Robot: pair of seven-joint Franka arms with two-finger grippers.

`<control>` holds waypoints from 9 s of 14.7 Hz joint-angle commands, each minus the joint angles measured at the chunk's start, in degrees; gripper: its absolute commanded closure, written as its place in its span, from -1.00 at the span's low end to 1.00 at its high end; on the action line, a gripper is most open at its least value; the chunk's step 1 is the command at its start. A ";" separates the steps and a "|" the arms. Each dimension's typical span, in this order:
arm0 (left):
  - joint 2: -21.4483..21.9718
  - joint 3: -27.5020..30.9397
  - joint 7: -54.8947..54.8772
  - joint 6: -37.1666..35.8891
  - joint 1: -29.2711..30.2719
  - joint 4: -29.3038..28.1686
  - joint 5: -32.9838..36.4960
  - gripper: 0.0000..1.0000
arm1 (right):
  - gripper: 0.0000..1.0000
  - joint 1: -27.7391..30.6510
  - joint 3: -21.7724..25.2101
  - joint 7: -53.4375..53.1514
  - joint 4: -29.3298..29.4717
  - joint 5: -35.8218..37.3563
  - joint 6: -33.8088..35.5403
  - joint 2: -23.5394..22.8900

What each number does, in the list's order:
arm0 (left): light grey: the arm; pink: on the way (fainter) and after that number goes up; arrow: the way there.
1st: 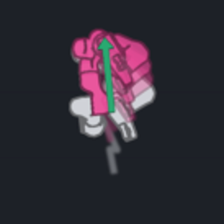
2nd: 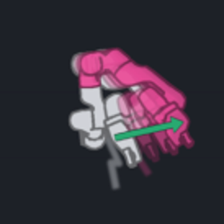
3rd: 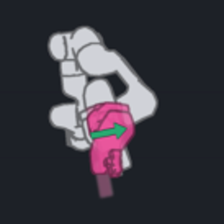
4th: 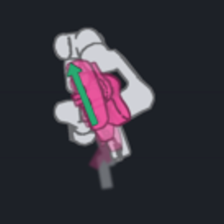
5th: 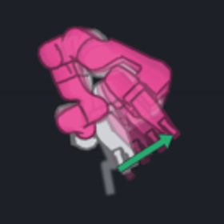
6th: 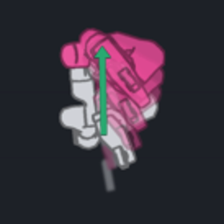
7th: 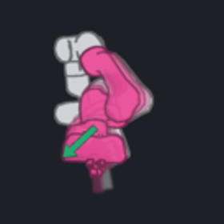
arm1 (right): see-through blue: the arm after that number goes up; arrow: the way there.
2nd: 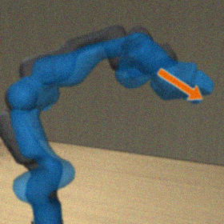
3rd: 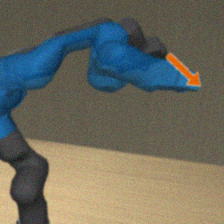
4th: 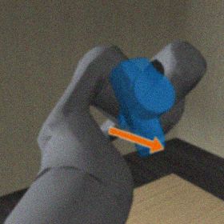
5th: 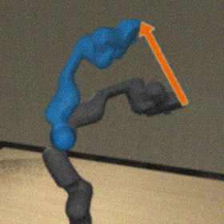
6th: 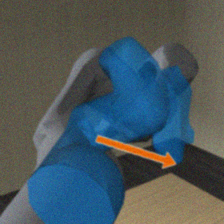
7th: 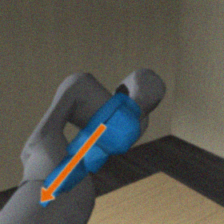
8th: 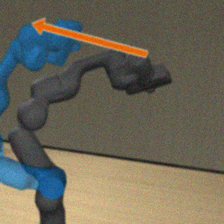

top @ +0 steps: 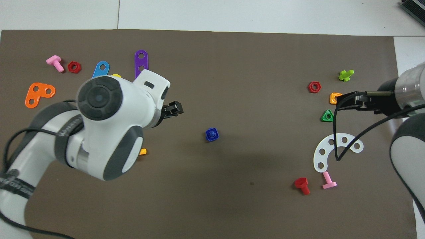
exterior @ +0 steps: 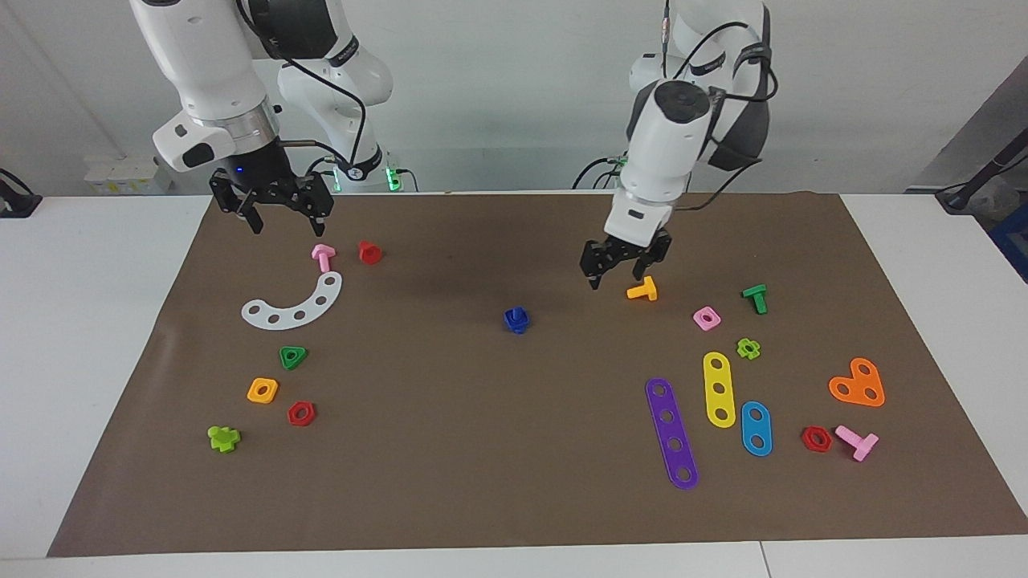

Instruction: Unscrew and place screws in storage area

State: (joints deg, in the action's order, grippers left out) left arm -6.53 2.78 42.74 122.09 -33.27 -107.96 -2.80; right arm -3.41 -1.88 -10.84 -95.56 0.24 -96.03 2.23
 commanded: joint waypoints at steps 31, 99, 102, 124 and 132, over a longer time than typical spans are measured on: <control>-16.85 1.53 8.67 15.28 -13.40 0.90 1.75 -0.28 | -1.00 0.34 -0.14 0.74 -2.09 0.81 0.06 1.02; 13.29 1.80 -44.50 -23.29 32.92 2.74 5.60 -1.00 | 1.00 -26.13 -0.75 -28.27 -11.22 6.00 -35.71 -19.74; 13.38 1.09 -44.50 -26.20 32.83 5.64 5.88 -1.00 | 1.00 -20.51 -0.84 -23.55 -17.54 5.38 -36.59 -14.12; 10.49 -0.75 -44.15 -25.04 32.83 13.98 3.51 -1.00 | 1.00 1.12 -0.84 -2.25 -30.39 2.22 -43.89 -11.11; 9.34 -7.79 -38.61 -30.33 36.61 16.72 3.59 -1.00 | -0.95 1.13 -0.84 -2.60 -25.66 2.22 -38.20 -10.32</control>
State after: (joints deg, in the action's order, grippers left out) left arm 3.54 -4.33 3.08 94.19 2.44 -93.05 1.20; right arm -3.24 -2.10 -15.11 -123.93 3.53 -137.84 -8.88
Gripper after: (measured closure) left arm 0.000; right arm 0.216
